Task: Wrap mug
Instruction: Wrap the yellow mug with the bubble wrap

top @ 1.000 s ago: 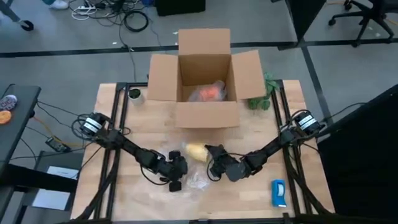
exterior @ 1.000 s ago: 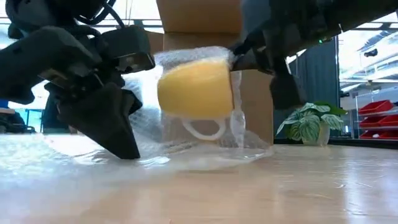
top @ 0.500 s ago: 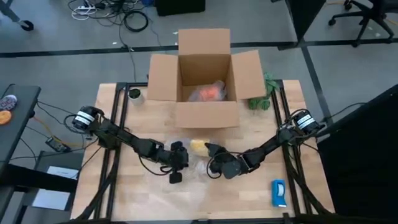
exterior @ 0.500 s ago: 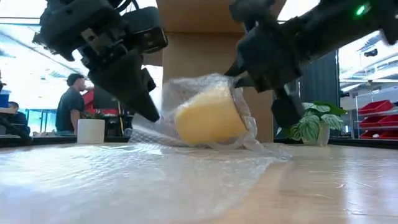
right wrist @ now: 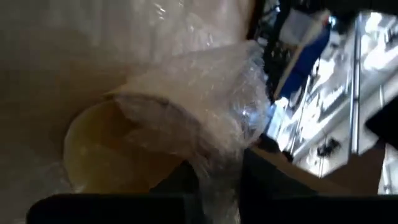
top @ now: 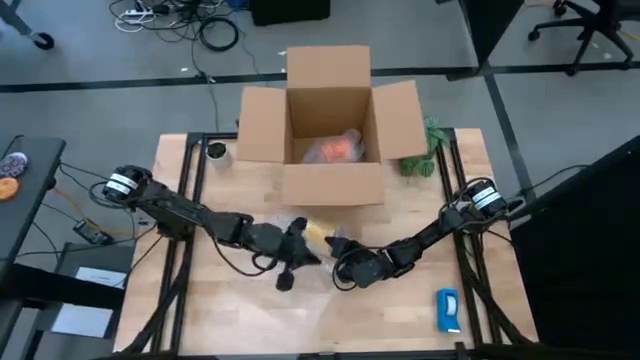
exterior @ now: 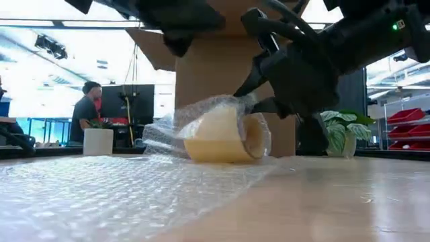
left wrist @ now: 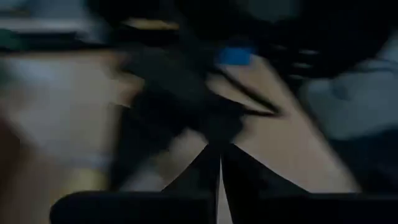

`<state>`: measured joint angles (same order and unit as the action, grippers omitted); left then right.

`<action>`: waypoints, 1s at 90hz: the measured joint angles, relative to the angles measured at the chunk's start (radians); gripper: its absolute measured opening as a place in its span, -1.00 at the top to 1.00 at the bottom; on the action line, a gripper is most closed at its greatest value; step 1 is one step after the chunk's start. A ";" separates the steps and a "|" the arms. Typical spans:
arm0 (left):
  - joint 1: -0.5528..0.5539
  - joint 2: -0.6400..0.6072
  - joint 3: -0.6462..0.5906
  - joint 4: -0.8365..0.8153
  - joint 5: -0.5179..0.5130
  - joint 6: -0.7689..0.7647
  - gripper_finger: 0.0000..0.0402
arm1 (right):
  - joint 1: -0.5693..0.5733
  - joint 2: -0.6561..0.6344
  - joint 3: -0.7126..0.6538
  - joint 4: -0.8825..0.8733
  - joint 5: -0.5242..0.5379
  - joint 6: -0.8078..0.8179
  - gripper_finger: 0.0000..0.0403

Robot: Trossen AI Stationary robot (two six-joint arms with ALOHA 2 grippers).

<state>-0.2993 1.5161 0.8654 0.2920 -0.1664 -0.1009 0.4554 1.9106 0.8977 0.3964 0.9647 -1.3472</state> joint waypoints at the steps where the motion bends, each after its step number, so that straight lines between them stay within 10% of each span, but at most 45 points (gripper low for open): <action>1: 0.002 0.003 0.000 0.003 -0.017 0.006 1.00 | 0.001 0.000 0.000 -0.002 0.000 0.000 0.74; 56: 0.044 0.207 -0.002 0.154 -0.147 -0.038 1.00 | 0.114 -0.074 -0.002 -0.119 0.004 0.246 0.15; 90: 0.049 0.118 0.016 0.076 -0.246 -0.012 1.00 | 0.157 -0.124 -0.003 -0.271 0.075 1.138 0.27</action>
<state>-0.2501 1.6343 0.8814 0.3683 -0.4125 -0.1125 0.6123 1.7870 0.8944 0.1253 1.0397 -0.2089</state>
